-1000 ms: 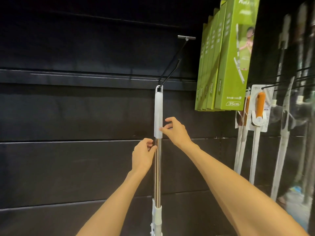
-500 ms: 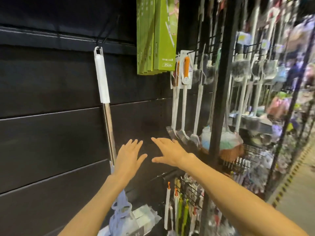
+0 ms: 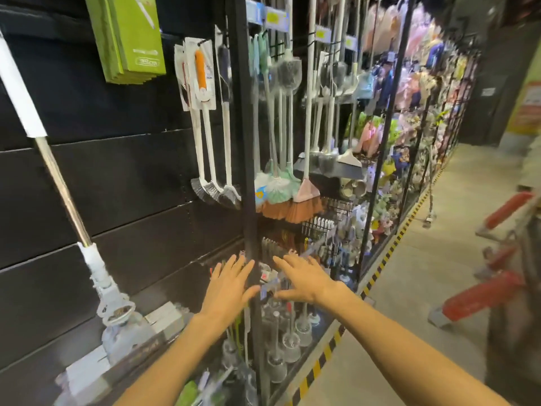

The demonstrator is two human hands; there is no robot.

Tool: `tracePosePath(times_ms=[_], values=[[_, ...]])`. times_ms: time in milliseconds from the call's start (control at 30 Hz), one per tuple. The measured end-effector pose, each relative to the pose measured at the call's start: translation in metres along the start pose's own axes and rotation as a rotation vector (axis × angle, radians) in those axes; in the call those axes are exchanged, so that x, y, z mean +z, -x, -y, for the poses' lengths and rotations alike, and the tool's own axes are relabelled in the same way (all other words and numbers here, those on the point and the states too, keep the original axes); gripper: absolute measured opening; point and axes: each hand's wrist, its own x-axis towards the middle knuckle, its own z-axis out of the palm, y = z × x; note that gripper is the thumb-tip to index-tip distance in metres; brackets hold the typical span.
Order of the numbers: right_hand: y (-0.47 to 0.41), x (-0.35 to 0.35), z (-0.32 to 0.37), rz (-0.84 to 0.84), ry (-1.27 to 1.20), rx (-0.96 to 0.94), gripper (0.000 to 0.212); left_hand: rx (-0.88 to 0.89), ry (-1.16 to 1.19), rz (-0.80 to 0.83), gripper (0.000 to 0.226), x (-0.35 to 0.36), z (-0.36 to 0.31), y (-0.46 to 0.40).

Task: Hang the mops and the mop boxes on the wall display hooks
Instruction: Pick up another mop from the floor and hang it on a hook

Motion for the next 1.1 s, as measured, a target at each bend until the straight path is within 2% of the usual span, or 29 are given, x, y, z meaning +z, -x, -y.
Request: tracePosePath(times_ms=[400, 433, 533, 567, 633, 700, 767, 867, 967, 1000, 1100], values=[[0.183, 0.045, -0.225, 0.085, -0.052, 0.315, 0.096, 0.223, 0.078, 0.147, 0.077, 0.090, -0.259, -0.052], [0.192, 0.045, -0.241, 0.088, -0.056, 0.337, 0.095, 0.248, 0.082, 0.145, 0.084, 0.094, -0.276, -0.061], [0.212, 0.052, -0.292, 0.055, -0.043, 0.414, 0.093, 0.331, 0.070, 0.145, 0.131, 0.114, -0.321, -0.094], [0.216, 0.055, -0.309, 0.038, -0.034, 0.440, 0.092, 0.347, 0.072, 0.153, 0.137, 0.120, -0.336, -0.108], [0.222, 0.062, -0.342, 0.013, -0.039, 0.496, 0.091, 0.372, 0.091, 0.174, 0.127, 0.131, -0.365, -0.137], [0.223, 0.068, -0.376, -0.016, -0.045, 0.552, 0.088, 0.389, 0.121, 0.186, 0.094, 0.145, -0.393, -0.168], [0.220, 0.073, -0.413, -0.035, -0.043, 0.600, 0.086, 0.400, 0.153, 0.198, 0.076, 0.161, -0.419, -0.204], [0.207, 0.076, -0.472, -0.030, -0.037, 0.662, 0.084, 0.445, 0.171, 0.220, 0.076, 0.185, -0.456, -0.268], [0.191, 0.070, -0.533, -0.025, -0.050, 0.744, 0.085, 0.509, 0.212, 0.189, 0.107, 0.207, -0.492, -0.337], [0.185, 0.067, -0.553, -0.027, -0.059, 0.766, 0.085, 0.523, 0.236, 0.194, 0.112, 0.213, -0.502, -0.360], [0.170, 0.057, -0.611, -0.046, -0.087, 0.832, 0.087, 0.545, 0.258, 0.203, 0.078, 0.230, -0.534, -0.423]])
